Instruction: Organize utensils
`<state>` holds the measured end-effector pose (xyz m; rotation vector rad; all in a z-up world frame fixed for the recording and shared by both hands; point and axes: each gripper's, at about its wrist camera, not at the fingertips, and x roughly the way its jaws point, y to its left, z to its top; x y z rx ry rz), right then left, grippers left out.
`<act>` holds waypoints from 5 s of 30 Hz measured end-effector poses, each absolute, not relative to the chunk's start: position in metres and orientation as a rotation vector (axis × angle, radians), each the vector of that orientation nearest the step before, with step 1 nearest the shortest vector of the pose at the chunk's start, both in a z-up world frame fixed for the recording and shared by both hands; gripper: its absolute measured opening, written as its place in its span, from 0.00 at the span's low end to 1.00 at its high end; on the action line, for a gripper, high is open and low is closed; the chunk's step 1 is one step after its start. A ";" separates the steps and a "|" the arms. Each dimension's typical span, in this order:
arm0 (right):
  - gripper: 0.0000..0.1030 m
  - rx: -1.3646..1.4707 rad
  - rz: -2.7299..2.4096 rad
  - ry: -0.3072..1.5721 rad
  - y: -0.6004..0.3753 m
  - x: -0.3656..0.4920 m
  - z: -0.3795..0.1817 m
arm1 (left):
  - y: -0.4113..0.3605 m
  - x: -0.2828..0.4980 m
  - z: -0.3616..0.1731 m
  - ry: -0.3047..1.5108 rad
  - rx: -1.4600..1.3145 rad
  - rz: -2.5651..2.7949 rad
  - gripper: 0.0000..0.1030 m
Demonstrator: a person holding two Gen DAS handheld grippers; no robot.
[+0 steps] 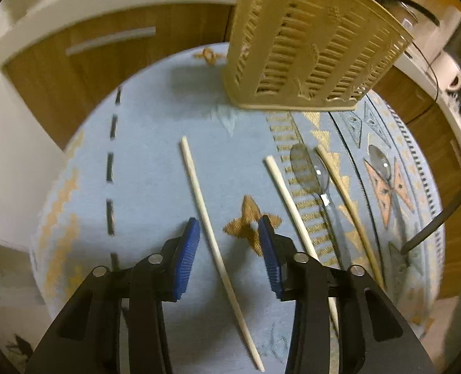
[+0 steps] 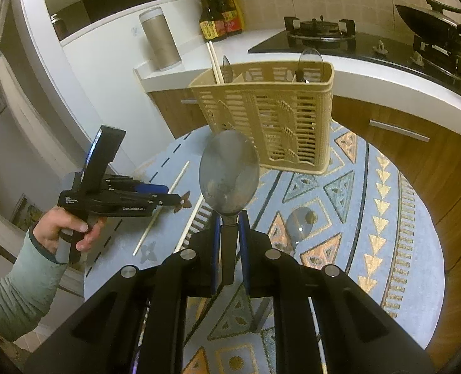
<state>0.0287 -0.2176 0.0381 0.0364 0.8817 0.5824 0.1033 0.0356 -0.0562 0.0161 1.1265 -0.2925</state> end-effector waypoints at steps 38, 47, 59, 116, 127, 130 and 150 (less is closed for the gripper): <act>0.09 -0.053 0.336 0.454 -0.221 0.125 0.152 | -0.062 0.151 0.130 0.111 -0.169 -0.361 0.04; 0.09 -0.031 0.314 0.529 -0.221 0.158 0.110 | -0.054 0.161 0.100 0.097 -0.131 -0.329 0.04; 0.59 0.094 0.384 0.617 -0.241 0.129 0.095 | -0.030 0.127 0.103 0.228 -0.133 -0.447 0.56; 0.39 0.063 0.300 1.245 -0.235 0.090 -0.039 | -0.023 0.080 -0.055 1.048 0.259 -0.322 0.09; 0.33 -0.066 0.254 1.298 -0.203 0.103 -0.052 | -0.011 0.093 -0.051 1.144 0.250 -0.375 0.12; 0.20 -0.148 0.224 1.306 -0.190 0.103 -0.055 | -0.021 0.096 -0.050 1.165 0.317 -0.370 0.12; 0.10 -0.141 0.336 1.152 -0.171 0.045 -0.020 | -0.011 0.053 -0.021 0.974 0.214 -0.406 0.04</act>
